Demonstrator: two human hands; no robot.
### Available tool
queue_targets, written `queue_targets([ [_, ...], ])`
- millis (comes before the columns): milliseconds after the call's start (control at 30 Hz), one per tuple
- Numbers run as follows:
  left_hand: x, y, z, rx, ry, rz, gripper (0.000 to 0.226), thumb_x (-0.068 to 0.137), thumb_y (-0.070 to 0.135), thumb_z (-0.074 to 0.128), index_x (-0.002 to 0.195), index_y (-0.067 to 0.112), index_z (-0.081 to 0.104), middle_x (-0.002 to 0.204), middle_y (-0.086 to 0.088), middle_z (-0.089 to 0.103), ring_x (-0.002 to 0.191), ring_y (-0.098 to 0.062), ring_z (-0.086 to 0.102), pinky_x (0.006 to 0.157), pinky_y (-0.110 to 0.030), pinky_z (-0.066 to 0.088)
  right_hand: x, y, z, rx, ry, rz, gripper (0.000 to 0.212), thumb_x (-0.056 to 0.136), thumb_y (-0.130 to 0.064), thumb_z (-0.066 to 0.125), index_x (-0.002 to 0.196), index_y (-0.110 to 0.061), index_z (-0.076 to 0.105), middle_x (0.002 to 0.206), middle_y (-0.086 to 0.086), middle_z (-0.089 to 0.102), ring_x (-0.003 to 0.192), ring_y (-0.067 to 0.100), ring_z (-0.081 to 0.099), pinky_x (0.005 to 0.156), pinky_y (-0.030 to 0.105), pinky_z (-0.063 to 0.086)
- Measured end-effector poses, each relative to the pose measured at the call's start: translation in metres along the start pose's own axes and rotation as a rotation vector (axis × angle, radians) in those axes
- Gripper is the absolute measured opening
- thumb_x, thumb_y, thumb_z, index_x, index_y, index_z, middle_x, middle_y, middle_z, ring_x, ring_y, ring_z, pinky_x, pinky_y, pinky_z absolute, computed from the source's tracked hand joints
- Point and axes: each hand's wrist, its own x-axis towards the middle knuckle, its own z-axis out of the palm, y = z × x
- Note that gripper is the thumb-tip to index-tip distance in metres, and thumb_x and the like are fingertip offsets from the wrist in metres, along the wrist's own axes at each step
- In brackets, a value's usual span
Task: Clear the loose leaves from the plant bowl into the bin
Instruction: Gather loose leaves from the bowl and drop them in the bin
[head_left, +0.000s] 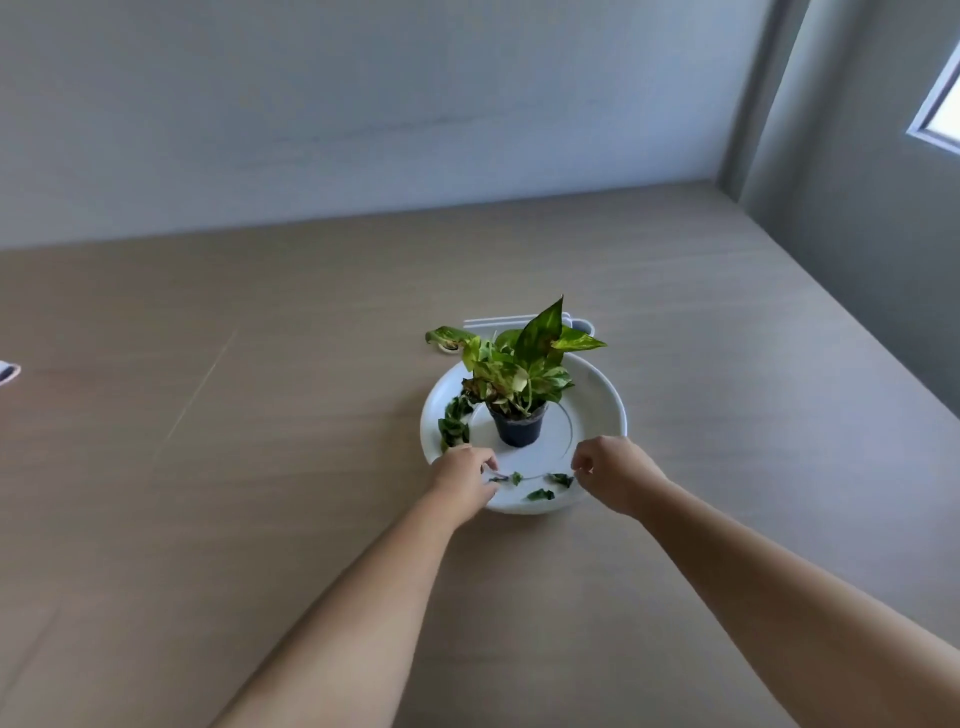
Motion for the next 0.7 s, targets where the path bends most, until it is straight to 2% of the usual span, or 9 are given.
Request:
queue_targets([
  [100,0.021,-0.007,0.007,0.037,-0.042,0.023,0.027,0.085,0.028,0.065,0.111,0.023,0.062,0.121,-0.005,0.056,0.107,-0.024,0.058,0.088,-0.033,0.049,0.019,-0.010,0.018,-0.069,-0.053,0.047,0.025,0.086,-0.033,0.057,0.104,-0.018,0.065,0.106,0.005,0.067,0.095,0.026,0.062,0.070,0.030,0.046],
  [200,0.037,-0.006,0.017,0.086,-0.077,0.057,0.026,0.086,0.037,0.064,0.108,0.025,0.060,0.117,-0.004,0.057,0.105,-0.025,0.058,0.079,-0.032,0.047,0.033,-0.020,0.033,-0.183,-0.091,0.071,0.039,0.082,-0.046,0.059,0.104,-0.015,0.060,0.106,0.007,0.065,0.097,0.028,0.061,0.076,0.033,0.042],
  [300,0.045,-0.003,0.024,0.129,-0.048,0.078,0.016,0.090,0.030,0.058,0.104,0.023,0.059,0.113,-0.005,0.059,0.102,-0.027,0.060,0.073,-0.031,0.044,0.041,-0.026,0.045,-0.279,-0.072,0.064,0.046,0.076,-0.053,0.063,0.099,-0.014,0.055,0.102,0.008,0.064,0.094,0.029,0.062,0.076,0.036,0.038],
  [433,0.052,-0.002,0.029,0.119,0.007,0.069,0.004,0.090,0.017,0.057,0.092,0.019,0.059,0.105,-0.009,0.061,0.093,-0.030,0.062,0.067,-0.031,0.041,0.048,-0.027,0.047,-0.262,-0.102,0.092,0.043,0.074,-0.041,0.071,0.102,-0.012,0.055,0.104,0.009,0.061,0.092,0.030,0.062,0.068,0.032,0.040],
  [567,0.054,-0.002,0.034,0.041,0.017,0.065,0.009,0.085,0.007,0.059,0.088,0.014,0.063,0.100,-0.009,0.065,0.086,-0.027,0.057,0.063,-0.029,0.036,0.051,-0.027,0.047,-0.180,-0.145,0.087,0.016,0.078,-0.008,0.061,0.094,-0.007,0.062,0.093,0.013,0.061,0.075,0.028,0.053,0.062,0.030,0.042],
  [633,0.054,-0.001,0.035,0.001,0.005,0.060,0.014,0.082,0.000,0.057,0.086,0.012,0.065,0.095,-0.011,0.067,0.080,-0.025,0.055,0.062,-0.029,0.038,0.053,-0.026,0.047,-0.165,-0.160,0.103,0.018,0.080,-0.002,0.057,0.095,-0.004,0.066,0.085,0.011,0.054,0.072,0.028,0.051,0.062,0.030,0.043],
  [700,0.054,-0.002,0.036,-0.039,-0.015,0.059,0.019,0.080,-0.004,0.055,0.083,0.010,0.067,0.093,-0.013,0.069,0.082,-0.028,0.061,0.064,-0.030,0.044,0.055,-0.025,0.047,-0.155,-0.172,0.115,0.019,0.081,-0.002,0.057,0.097,-0.002,0.068,0.085,0.014,0.057,0.070,0.028,0.052,0.062,0.029,0.045],
])
